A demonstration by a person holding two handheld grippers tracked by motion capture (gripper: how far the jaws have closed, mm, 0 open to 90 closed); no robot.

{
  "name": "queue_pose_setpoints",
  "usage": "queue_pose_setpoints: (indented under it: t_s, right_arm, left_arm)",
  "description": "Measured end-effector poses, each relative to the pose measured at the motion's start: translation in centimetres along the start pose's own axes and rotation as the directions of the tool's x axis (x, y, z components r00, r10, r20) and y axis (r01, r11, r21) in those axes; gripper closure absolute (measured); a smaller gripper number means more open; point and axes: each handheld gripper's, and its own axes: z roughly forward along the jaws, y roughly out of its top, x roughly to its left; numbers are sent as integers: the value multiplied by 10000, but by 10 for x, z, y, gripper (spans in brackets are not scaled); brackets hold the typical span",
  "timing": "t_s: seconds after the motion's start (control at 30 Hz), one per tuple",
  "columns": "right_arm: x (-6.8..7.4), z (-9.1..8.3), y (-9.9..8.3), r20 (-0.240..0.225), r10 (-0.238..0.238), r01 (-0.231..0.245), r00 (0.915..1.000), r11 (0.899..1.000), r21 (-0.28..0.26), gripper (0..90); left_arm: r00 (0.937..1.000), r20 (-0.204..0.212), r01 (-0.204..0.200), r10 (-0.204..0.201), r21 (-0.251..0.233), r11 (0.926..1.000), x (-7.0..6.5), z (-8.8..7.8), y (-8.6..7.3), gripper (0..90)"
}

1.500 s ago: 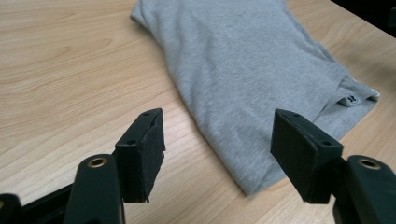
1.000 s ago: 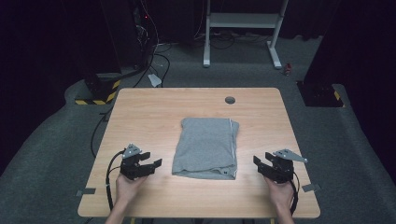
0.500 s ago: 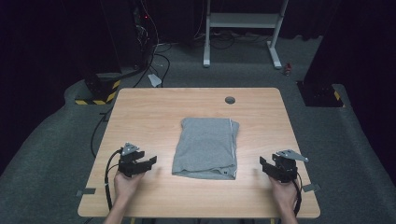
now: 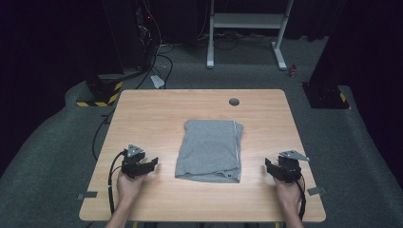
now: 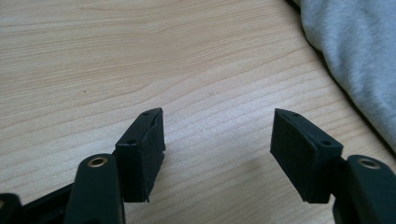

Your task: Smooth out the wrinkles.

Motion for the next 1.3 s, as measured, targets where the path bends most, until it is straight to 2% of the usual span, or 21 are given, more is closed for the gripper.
queue_pose_setpoints:
  t_s: [0.13,0.3,0.43,0.5,0.53,0.67,1.3]
  right_arm:
    - [2,6,-1,202,-201,198,9996,9997,143,397]
    - [3,12,-3,274,-176,171,9995,9996,204,385]
    - [4,13,-3,279,-248,241,9993,9994,242,369]
    - [4,13,-4,252,-273,267,9993,9993,247,360]
    - [4,13,-4,232,-278,272,9993,9993,253,359]
    - [3,13,-4,231,-310,304,9993,9992,248,351]
    - [4,12,-4,275,-207,200,9994,9994,271,339]
  left_arm:
    - [9999,-105,34,-34,-49,10000,2,2,0,346]
    - [9994,-317,-142,147,159,9998,2,4,-2,338]
    - [9987,-481,-195,196,7,9998,1,5,-4,333]
    - [9967,-630,-508,512,86,9987,-2,6,-4,321]
    - [9969,-555,-552,558,124,9984,-3,6,-4,313]
    - [9970,-678,-378,384,96,9992,-3,5,-5,305]
    - [9967,-675,-437,442,85,9990,-3,5,-5,313]
